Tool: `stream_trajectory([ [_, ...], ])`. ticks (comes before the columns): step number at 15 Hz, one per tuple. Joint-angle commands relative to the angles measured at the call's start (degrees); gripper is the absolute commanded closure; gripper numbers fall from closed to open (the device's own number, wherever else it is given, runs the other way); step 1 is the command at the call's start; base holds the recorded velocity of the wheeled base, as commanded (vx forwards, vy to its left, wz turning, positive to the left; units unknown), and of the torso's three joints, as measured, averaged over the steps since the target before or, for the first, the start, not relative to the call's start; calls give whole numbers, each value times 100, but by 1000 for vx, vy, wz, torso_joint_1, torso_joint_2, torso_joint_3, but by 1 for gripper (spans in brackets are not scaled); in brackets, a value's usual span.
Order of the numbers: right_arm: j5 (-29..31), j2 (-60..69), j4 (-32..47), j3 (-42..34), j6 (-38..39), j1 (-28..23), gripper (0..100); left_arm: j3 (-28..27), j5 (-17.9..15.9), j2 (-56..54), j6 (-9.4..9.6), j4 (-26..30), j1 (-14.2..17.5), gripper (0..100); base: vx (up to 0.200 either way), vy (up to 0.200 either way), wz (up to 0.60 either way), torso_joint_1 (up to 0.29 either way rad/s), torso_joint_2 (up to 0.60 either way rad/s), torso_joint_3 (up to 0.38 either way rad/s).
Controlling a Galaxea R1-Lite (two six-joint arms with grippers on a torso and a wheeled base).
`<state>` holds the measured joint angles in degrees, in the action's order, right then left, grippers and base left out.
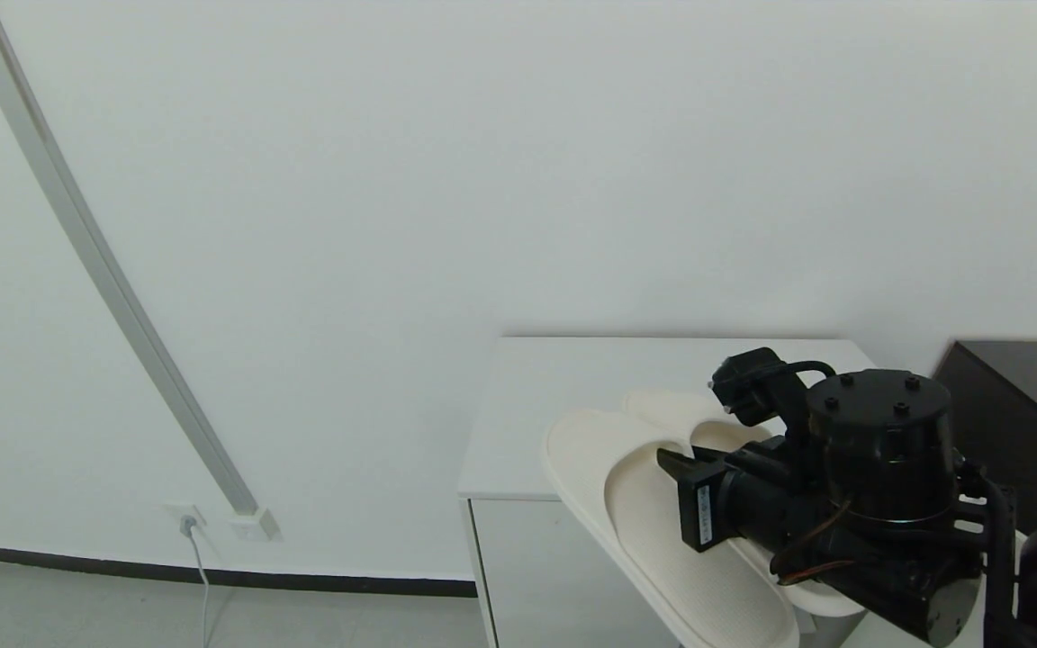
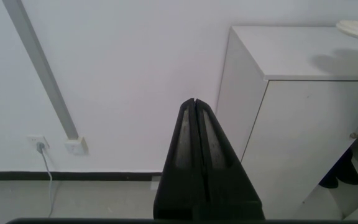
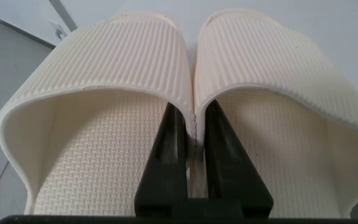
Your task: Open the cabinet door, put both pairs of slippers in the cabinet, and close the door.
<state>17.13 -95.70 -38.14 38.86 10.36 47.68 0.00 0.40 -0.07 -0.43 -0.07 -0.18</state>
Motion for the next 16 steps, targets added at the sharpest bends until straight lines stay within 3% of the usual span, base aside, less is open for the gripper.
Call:
stream_trajectory([
  [1,10,-37,0,-2,1,5,100,-9,4,7,-1,-1,1,100,0,0,0,0,0,0],
  [5,19,-46,0,-10,1,14,100,0,4,7,-1,-1,1,100,0,0,0,0,0,0],
  [16,19,-213,-88,-10,1,5,100,0,4,7,-1,-1,1,100,-200,0,0,1,2,3],
])
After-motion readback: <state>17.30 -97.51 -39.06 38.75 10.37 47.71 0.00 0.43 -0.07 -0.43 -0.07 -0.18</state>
